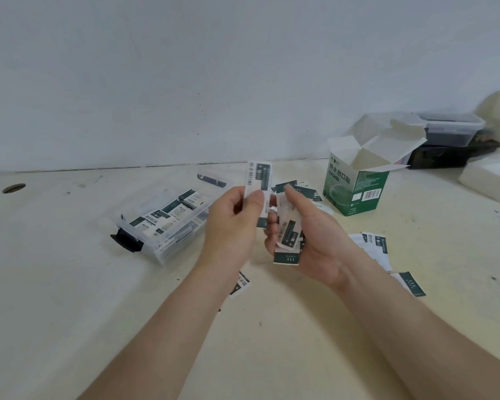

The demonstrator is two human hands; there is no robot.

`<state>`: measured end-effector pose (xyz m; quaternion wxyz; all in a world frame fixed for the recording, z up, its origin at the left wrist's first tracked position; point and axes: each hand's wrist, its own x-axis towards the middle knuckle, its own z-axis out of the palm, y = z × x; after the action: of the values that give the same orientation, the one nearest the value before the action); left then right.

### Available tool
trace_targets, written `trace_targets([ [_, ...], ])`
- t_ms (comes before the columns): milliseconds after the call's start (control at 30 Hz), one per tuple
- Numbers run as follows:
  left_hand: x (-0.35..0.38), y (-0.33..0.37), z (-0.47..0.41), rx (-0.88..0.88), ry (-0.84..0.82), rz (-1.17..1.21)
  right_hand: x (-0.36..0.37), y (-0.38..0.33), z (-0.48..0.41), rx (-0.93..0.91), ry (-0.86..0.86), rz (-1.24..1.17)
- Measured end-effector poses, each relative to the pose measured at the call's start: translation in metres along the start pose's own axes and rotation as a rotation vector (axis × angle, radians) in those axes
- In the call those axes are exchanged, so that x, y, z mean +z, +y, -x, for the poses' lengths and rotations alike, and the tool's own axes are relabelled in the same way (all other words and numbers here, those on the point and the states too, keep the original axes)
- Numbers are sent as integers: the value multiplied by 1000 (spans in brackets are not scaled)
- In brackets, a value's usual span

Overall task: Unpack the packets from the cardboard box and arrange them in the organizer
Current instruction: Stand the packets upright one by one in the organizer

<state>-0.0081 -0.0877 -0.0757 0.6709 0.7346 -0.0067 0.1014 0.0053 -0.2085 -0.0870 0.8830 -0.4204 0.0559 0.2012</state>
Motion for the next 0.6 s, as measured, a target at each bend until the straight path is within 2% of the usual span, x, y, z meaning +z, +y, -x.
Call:
trace_targets([
  [67,-2,3,-1,-127,-17,158,0,1,-1,6,-39,-28],
  [133,0,4,1,-157,-101,185,1,1,0,-16,-104,-2],
  [200,5,2,6,-113,-176,76,4,1,2,-44,-87,71],
  [300,10,0,9,-14,-152,-155,4,2,5,-77,22,115],
  [367,4,-1,7,54,-153,-203,3,0,5,-61,44,110],
  [433,-3,-1,3,173,-268,-312,3,-3,5,-66,50,132],
  [533,-2,4,9,298,-486,-631,4,-3,6,-107,47,239],
  [600,3,-2,12,407,-501,-730,3,-1,7,-129,41,357],
])
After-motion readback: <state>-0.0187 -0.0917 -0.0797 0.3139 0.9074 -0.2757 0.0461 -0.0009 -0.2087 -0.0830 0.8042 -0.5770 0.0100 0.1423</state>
